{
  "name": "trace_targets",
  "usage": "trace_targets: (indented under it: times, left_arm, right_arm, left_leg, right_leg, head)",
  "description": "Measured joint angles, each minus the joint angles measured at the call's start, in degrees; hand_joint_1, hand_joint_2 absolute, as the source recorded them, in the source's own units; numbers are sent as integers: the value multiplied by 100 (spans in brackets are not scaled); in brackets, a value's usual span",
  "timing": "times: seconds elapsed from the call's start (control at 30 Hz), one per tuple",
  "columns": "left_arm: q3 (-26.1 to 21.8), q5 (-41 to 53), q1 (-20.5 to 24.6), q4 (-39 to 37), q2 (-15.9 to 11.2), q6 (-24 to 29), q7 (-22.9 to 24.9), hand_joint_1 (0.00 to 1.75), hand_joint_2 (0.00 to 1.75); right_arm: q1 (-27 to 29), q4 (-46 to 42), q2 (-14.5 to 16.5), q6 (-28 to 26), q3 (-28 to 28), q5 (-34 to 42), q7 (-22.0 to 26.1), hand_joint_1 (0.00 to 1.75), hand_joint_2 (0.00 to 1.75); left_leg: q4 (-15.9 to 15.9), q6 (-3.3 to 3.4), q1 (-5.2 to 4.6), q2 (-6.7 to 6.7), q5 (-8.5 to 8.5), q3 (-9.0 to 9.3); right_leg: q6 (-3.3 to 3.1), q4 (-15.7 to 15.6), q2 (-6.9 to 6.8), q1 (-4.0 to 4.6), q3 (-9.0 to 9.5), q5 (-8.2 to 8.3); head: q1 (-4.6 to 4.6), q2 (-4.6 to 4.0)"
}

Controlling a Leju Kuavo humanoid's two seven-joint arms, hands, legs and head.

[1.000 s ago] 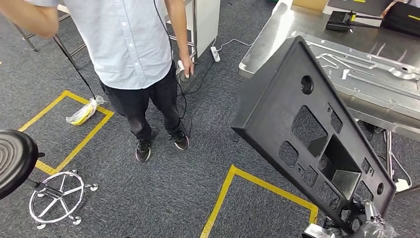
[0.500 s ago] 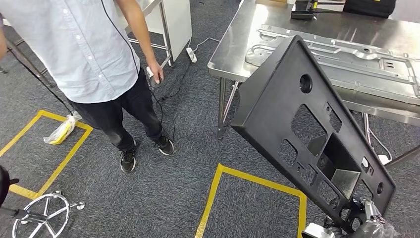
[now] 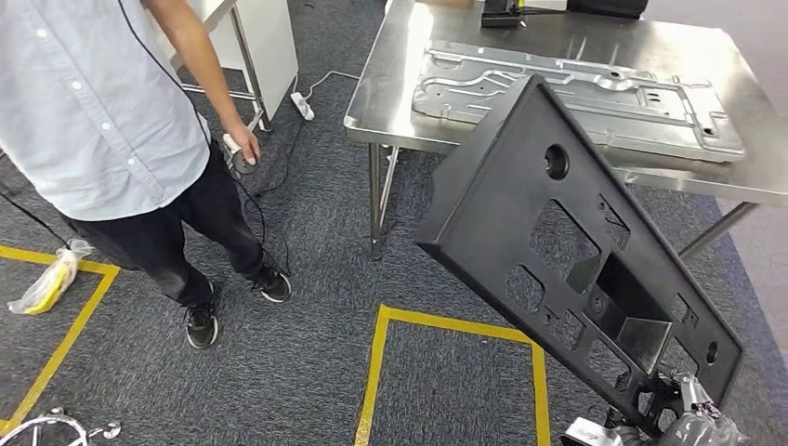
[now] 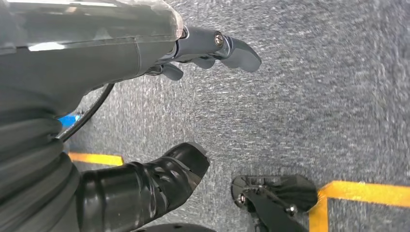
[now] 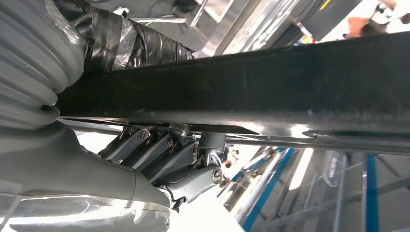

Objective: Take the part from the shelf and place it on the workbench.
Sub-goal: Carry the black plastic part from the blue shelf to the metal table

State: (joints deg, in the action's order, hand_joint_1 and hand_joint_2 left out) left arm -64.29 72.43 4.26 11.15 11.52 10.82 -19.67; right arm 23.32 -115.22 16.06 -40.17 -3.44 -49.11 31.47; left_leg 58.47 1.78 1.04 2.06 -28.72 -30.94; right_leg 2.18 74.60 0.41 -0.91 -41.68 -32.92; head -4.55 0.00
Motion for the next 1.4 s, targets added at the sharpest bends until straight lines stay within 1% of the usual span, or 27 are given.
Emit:
trace_targets:
  times: [0.07,0.13,0.2,0.27,0.33,0.4,0.43,0.47,0.5,0.53,0.6,0.63,0.7,0.77,0.8,0.87,0.93,0.97,1.0,1.03,1.07,1.13,1.17,1.23,1.3,1.37,1.4]
  left_arm:
    - [0,0,6,0,1,-4,-4,0,175]
    - [0,0,9,0,2,-6,-4,0,175]
    - [0,-1,16,0,2,-7,-4,0,175]
    - [0,-2,30,0,2,-7,-4,0,175]
    - [-1,-2,34,0,2,-7,-4,0,175]
    - [-1,-2,25,0,2,-7,-4,0,175]
    - [0,-2,17,0,2,-7,-3,0,175]
    - [0,-2,8,0,2,-7,1,0,175]
    - [0,-2,0,0,2,-7,4,0,175]
    - [-1,-2,-4,0,2,-7,8,0,175]
    - [-1,-2,-5,0,1,-10,8,0,175]
    - [-1,-2,-5,0,-2,-13,5,0,175]
    - [-1,-2,9,0,-7,-18,-2,0,175]
    - [-1,-1,32,0,-9,-21,-6,0,175]
    - [-1,0,38,0,-8,-26,-8,0,175]
    - [-1,2,34,0,-3,-41,-17,0,175]
    - [-1,11,17,0,-3,-80,-46,0,175]
    - [-1,18,8,0,-5,-114,-71,0,175]
    - [-1,24,2,0,-7,-157,-102,0,175]
    - [-1,26,2,0,-9,-202,-132,0,175]
    - [-1,24,5,0,-11,-250,-155,0,175]
    - [-1,18,11,0,-11,-326,-183,0,175]
    - [-1,17,12,0,-13,-354,-191,0,175]
    - [-1,19,16,0,-19,-381,-198,0,175]
    - [-1,20,25,0,-26,-389,-201,0,175]
    - [-1,20,30,0,-36,-391,-205,0,175]
    - [-1,20,27,0,-42,-391,-207,0,175]
  right_arm:
    - [0,5,-4,0,0,0,-3,175,175]
    - [-8,5,-6,0,0,0,-5,175,175]
    - [-10,4,-11,0,0,0,-8,175,175]
    - [-2,3,-16,0,-1,-1,-9,175,175]
    - [-2,2,-17,0,-1,-2,-9,175,175]
    - [-9,3,-18,0,1,-3,-9,175,175]
    - [-12,4,-18,0,1,-4,-9,175,175]
    - [-12,5,-19,0,0,-4,-10,175,175]
    - [-10,7,-20,0,0,-4,-10,175,175]
    - [-9,9,-20,0,0,-5,-10,175,175]
    - [-9,10,-21,0,0,-10,-10,175,175]
    - [-13,12,-21,0,0,-14,-10,175,175]
    - [-15,18,-21,0,1,-23,-14,175,175]
    - [-8,21,-23,0,1,-36,-25,175,175]
    - [-1,21,-25,0,1,-44,-31,175,175]
    - [-10,22,-30,0,1,-59,-36,175,175]
    - [-26,31,-41,0,1,-73,-37,175,175]
    - [-28,42,-54,1,3,-76,-43,175,175]
    - [-26,58,-76,2,10,-72,-56,175,175]
    - [-25,74,-105,3,24,-62,-74,175,175]
    - [-25,89,-139,4,49,-50,-95,175,175]
    - [-38,106,-192,5,116,-65,-116,175,175]
    - [-49,109,-205,5,147,-112,-111,175,175]
    - [-67,119,-211,5,181,-252,-75,175,175]
    - [-69,127,-211,4,192,-336,-32,175,175]
    - [-79,130,-211,4,206,-346,-4,175,175]
    - [-87,131,-211,4,216,-339,4,175,175]
  left_leg:
    - [0,-26,0,123,-34,47]
    - [0,-76,-18,217,-75,97]
    - [-9,-133,-36,299,-100,131]
    - [-24,-191,-36,355,-129,175]
    - [189,-229,-24,196,-303,119]
    - [822,-240,-6,-43,-651,-170]
    - [1193,-248,-2,-99,-801,-359]
    - [1461,-256,-2,-126,-863,-508]
    - [1550,-260,-2,-139,-815,-579]
    - [1409,-255,-1,-154,-647,-545]
    - [703,-218,-1,-298,-203,-270]
    - [366,-196,0,-410,-67,-141]
    - [75,-158,-15,-548,-16,-33]
    - [33,-110,-24,-484,-3,-12]
    - [2,-75,-17,-432,18,8]
    - [-63,-8,5,-316,55,39]
    - [-72,18,-8,-210,52,46]
    - [-68,19,-13,-163,43,46]
    - [-63,15,-15,-122,33,48]
    - [-57,7,-15,-90,21,54]
    - [-51,-6,-15,-68,8,65]
    - [-43,-45,-24,-38,-24,95]
    - [-44,-72,-30,-30,-38,106]
    - [-60,-134,-38,-19,-50,122]
    - [-66,-198,-28,-24,-69,146]
    - [166,-235,-18,-68,-234,61]
    - [459,-243,-9,-101,-394,-76]
  right_leg:
    - [-25,-630,-115,3,330,369]
    - [-94,-1307,-333,62,685,585]
    - [-155,-1488,-397,118,758,580]
    - [-208,-1530,-279,103,763,600]
    - [-281,-1599,-166,62,804,630]
    - [-332,-1625,-61,47,826,640]
    - [-344,-1621,-1,51,824,637]
    - [-349,-1613,69,55,824,633]
    - [-350,-1602,145,60,827,628]
    - [-349,-1588,225,62,833,620]
    - [-328,-1554,370,58,846,599]
    - [-307,-1527,434,61,841,587]
    - [-246,-1501,530,53,808,583]
    - [-168,-1509,618,37,781,599]
    - [-135,-1483,582,34,765,582]
    - [-88,-1178,347,40,616,395]
    - [-50,-508,91,26,282,63]
    - [-29,-199,42,13,124,-45]
    - [-13,-40,15,-2,41,-59]
    - [-6,-96,-1,-16,69,36]
    - [-7,-361,-16,-26,208,214]
    - [-43,-1123,-69,-19,609,521]
    - [-68,-1383,-88,-1,743,585]
    - [-114,-1525,-95,43,810,568]
    - [-167,-1565,-73,40,824,578]
    - [-239,-1629,-60,18,871,594]
    - [-273,-1647,-59,11,892,595]
  head:
    - [-1,0]
    - [0,0]
    - [2,0]
    - [3,0]
    - [6,0]
    - [10,0]
    - [13,0]
    - [13,0]
    - [13,0]
    - [13,0]
    - [13,0]
    - [12,0]
    - [11,0]
    - [13,0]
    - [10,0]
    - [-7,0]
    - [-22,0]
    - [-22,0]
    - [-22,0]
    - [-22,0]
    - [-23,0]
    - [-24,0]
    - [-22,0]
    - [-21,0]
    - [-19,0]
    - [-12,0]
    - [-7,0]
